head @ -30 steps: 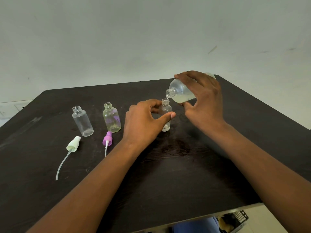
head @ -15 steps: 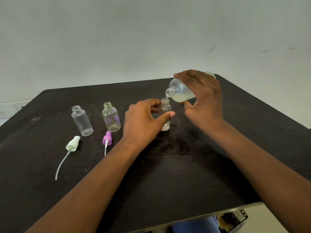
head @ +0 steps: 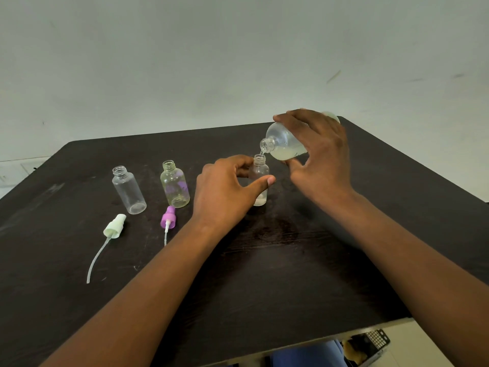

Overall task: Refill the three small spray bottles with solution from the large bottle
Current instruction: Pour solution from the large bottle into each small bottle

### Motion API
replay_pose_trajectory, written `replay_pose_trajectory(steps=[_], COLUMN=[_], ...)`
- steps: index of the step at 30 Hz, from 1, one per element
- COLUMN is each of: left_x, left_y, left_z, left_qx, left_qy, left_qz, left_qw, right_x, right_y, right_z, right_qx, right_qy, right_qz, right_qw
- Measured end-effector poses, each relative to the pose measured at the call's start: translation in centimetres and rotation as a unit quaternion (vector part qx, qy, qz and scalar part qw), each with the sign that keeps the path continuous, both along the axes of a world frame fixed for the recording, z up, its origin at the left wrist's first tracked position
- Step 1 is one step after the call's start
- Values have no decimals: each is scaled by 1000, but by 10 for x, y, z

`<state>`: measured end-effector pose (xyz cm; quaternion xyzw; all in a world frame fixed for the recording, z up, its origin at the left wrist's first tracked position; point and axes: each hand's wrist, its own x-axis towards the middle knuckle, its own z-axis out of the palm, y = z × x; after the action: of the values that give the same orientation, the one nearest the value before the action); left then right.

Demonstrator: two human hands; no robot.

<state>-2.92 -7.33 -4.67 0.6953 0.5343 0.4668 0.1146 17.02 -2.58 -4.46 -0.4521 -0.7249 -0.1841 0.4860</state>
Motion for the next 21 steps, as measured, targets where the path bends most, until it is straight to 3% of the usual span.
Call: replay_pose_trajectory(steps=[21], left_x=[1], left_y=[0], left_z=[-1], left_qx=[10], left_qy=[-2], left_qz=[3], left_qw=[1000], right_x=[0], right_y=[-1], right_z=[0], right_qx=[-2], right_qy=[10], right_qz=[-2], right_qw=[1000])
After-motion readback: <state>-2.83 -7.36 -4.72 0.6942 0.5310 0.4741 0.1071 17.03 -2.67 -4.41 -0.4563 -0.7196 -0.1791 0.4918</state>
